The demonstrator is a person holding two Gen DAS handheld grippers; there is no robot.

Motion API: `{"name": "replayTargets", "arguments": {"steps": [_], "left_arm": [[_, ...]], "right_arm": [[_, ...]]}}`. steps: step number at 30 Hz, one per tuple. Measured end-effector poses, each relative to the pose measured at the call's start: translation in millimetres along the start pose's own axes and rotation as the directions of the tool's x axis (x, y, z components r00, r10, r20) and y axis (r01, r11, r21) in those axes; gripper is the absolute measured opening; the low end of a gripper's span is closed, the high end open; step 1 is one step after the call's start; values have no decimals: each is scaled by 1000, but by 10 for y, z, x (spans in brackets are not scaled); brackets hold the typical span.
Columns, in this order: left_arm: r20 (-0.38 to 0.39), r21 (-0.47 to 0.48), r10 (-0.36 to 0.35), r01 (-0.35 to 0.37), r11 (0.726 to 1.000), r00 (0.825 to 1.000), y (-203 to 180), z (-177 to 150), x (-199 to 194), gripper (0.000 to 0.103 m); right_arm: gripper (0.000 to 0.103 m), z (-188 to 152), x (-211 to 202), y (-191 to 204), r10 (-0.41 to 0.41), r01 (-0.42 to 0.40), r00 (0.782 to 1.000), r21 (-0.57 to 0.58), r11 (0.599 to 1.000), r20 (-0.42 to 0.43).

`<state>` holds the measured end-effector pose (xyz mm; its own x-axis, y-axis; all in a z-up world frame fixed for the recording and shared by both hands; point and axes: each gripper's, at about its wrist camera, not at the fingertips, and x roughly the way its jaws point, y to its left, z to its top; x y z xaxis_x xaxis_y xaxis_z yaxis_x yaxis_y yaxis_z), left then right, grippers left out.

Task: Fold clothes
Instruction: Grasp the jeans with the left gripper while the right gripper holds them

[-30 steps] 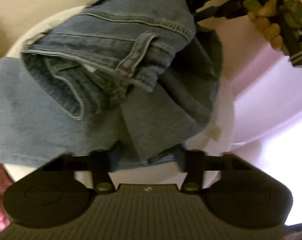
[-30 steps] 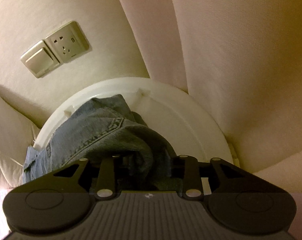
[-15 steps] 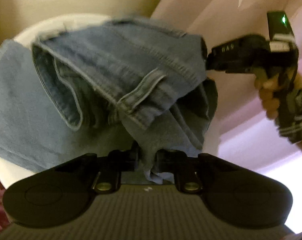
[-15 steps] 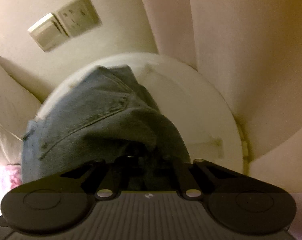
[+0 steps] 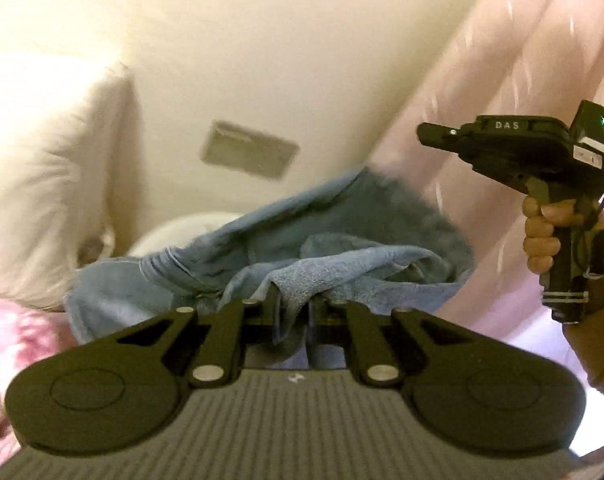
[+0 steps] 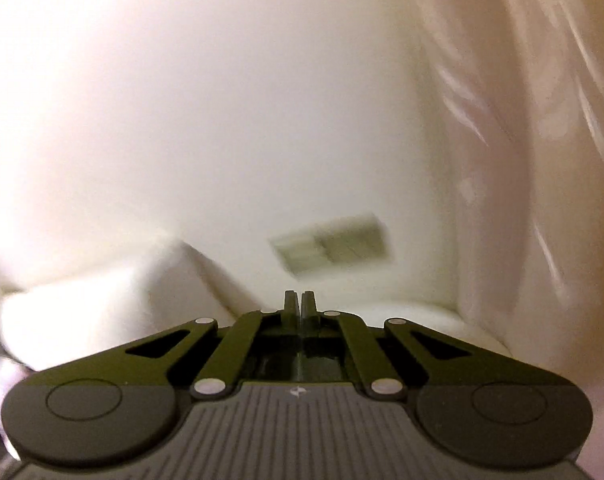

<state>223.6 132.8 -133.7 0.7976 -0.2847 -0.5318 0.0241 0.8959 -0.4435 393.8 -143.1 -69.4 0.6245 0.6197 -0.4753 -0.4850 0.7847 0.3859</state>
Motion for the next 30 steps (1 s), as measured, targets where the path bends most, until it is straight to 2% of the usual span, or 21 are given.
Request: {"name": "replayTargets", "arguments": {"steps": [2, 4, 6, 7, 9, 10, 11, 14, 15, 21, 22, 25, 26, 27, 28, 30], "left_arm": [[18, -15, 57, -56, 998, 998, -61, -80, -148, 9], [27, -37, 114, -113, 993, 993, -108, -209, -224, 9], [32, -60, 119, -116, 991, 992, -105, -357, -196, 9], [34, -72, 121, -118, 990, 992, -104, -430, -183, 9], [39, -96, 125, -121, 988, 991, -101, -577, -155, 9], [37, -98, 124, -120, 988, 992, -97, -620, -187, 9], [35, -100, 124, -120, 988, 992, -92, -663, -219, 9], [20, -92, 109, -107, 990, 994, -50, -735, -211, 9], [14, -77, 103, -102, 992, 995, -49, -755, -253, 9], [-14, -33, 80, -81, 996, 997, -32, -718, -321, 10], [-19, -32, 76, -77, 997, 997, -22, -722, -323, 10], [-31, -31, 62, -63, 997, 998, 21, -734, -325, 11], [-35, -38, 52, -53, 998, 998, 47, -735, -328, 11], [-39, -48, 34, -36, 998, 999, 76, -735, -325, 12], [-44, -57, 13, -16, 998, 999, 97, -738, -310, 13], [-54, -72, -24, 20, 997, 998, 133, -748, -267, 14]], "right_arm": [[0, 73, 3, 143, -15, 12, 999, -53, 999, -43], [0, 1, 104, 153, -66, 55, 986, -79, 995, -151], [19, -202, 207, 60, -119, 102, 946, -72, 992, -303], [24, -330, 207, 34, -135, 113, 926, -82, 990, -352], [56, -566, 185, 3, -157, 123, 897, -107, 987, -413], [57, -666, 180, -21, -157, 124, 887, -103, 987, -434], [55, -726, 179, -52, -153, 129, 883, -84, 988, -444], [56, -733, 197, -174, -127, 154, 898, 32, 988, -422], [60, -711, 234, -177, -120, 155, 900, 50, 987, -418], [76, -378, 731, 124, -90, 93, 895, -15, 996, -436], [76, -363, 804, 177, -90, 87, 890, -26, 996, -448], [73, -559, 999, 188, -168, 149, 831, -79, 986, -530], [63, -638, 980, 129, -182, 166, 817, -79, 983, -547], [47, -717, 962, 70, -195, 183, 803, -79, 980, -564], [45, -795, 944, 12, -208, 199, 787, -79, 977, -580], [26, -942, 891, -108, -231, 233, 758, -78, 969, -610]]}}
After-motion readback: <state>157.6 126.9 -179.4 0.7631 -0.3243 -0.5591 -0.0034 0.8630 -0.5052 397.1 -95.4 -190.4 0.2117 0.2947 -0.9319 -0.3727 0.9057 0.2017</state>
